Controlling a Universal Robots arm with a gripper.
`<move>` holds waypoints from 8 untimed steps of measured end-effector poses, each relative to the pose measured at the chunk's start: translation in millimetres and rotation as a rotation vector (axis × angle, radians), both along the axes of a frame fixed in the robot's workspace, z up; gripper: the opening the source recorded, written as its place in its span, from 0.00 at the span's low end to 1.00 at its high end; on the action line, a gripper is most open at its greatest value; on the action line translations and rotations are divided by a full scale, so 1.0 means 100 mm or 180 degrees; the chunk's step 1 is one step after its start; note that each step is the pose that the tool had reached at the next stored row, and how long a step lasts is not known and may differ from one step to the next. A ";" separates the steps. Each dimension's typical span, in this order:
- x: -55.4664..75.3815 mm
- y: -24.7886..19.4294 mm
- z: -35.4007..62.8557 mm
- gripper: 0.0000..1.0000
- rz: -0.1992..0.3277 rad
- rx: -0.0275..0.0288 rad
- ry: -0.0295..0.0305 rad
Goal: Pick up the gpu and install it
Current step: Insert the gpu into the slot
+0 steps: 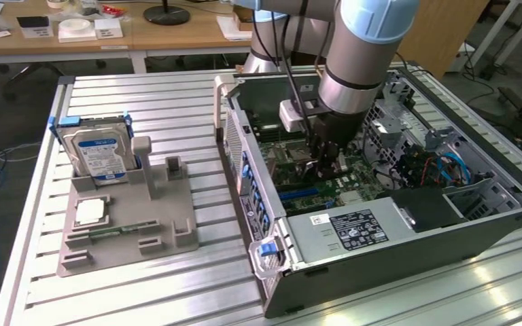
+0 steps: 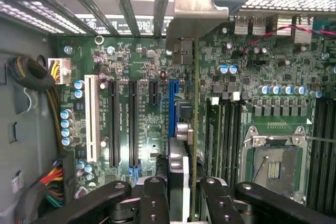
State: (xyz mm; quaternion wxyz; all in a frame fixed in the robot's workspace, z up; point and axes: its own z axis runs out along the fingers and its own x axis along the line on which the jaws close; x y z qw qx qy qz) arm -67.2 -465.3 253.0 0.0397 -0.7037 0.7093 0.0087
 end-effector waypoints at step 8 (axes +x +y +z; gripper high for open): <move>-0.02 -0.039 -0.053 0.28 -0.0001 0.0000 0.0000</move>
